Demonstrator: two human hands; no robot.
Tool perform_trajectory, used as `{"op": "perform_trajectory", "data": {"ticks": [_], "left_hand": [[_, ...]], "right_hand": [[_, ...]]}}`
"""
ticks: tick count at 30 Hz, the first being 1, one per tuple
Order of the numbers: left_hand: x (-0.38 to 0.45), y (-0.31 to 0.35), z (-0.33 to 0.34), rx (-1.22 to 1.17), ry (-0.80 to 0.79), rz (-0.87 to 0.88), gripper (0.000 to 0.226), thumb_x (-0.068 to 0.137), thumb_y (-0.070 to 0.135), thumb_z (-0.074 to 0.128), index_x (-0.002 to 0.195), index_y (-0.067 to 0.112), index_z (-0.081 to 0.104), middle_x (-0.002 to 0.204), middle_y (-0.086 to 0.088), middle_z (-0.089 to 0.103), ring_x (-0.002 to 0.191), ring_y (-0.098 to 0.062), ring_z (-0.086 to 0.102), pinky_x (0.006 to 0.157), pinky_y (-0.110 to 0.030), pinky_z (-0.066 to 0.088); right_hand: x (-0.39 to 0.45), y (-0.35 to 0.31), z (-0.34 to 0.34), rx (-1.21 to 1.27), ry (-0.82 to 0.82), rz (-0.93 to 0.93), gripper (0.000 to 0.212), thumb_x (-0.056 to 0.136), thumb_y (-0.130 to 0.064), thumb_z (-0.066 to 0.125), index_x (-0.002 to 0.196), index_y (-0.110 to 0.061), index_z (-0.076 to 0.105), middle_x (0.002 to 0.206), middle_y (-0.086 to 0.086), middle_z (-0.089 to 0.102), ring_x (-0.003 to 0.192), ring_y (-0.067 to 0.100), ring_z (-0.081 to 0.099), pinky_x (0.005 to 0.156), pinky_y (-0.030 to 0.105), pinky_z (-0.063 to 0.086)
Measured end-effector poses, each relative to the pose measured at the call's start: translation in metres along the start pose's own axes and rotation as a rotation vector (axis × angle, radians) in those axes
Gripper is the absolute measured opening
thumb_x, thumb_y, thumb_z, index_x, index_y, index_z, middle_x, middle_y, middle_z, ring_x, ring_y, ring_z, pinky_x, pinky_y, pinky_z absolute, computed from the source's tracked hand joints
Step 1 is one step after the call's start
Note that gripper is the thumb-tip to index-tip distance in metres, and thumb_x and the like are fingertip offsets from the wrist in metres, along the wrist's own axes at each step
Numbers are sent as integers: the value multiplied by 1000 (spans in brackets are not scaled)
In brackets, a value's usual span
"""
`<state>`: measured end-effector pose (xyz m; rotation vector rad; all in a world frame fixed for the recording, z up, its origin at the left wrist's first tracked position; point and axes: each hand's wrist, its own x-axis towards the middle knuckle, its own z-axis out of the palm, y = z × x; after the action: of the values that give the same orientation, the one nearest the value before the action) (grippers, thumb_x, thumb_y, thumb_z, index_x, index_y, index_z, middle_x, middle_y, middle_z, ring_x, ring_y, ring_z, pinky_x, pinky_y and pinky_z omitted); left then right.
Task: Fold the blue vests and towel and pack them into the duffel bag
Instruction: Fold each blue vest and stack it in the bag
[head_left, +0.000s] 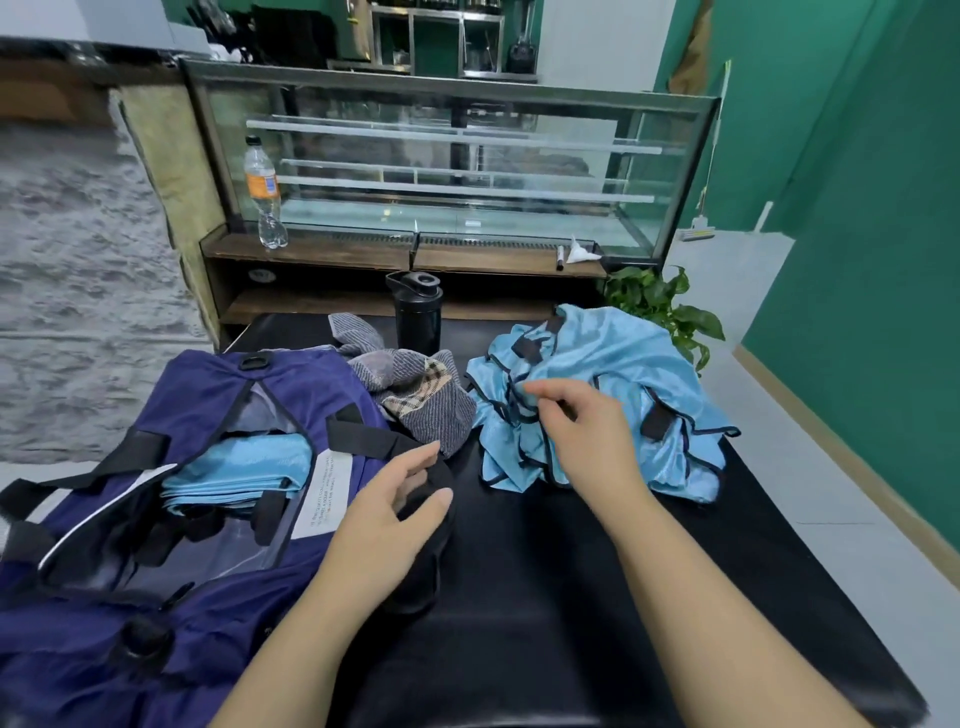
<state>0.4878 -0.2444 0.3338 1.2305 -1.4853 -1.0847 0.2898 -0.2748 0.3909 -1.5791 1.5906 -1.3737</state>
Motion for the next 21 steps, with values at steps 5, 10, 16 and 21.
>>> {"op": "perform_trajectory", "data": {"ticks": [5,10,16,21], "left_hand": [[-12,20,11,46,-12,88,68,82,19,73,125,60,38,137,25,45,123,7,46,102,-19,35],[-24,38,18,-20,133,192,50,81,-7,64,108,34,58,98,20,68,92,5,63,83,-16,46],[-40,44,10,34,179,135,30,80,3,57,84,32,66,81,15,71,74,-1,62,69,-22,48],[-53,44,2,-34,135,24,29,88,-3,56,78,22,67,69,4,67,68,-8,57,68,-28,45]], "right_hand": [[-37,-37,10,160,-149,-7,36,92,-3,55,84,-36,68,73,-23,66,65,-8,57,66,9,42],[-73,-62,18,221,-344,-74,42,89,3,55,84,-36,70,83,-17,72,86,4,66,83,18,51],[-78,-53,4,332,-261,21,25,90,0,58,89,-23,68,84,-7,71,81,0,64,78,12,48],[-72,-15,-5,229,-123,156,26,90,-1,58,84,-25,67,89,-8,70,83,2,63,74,10,45]]}}
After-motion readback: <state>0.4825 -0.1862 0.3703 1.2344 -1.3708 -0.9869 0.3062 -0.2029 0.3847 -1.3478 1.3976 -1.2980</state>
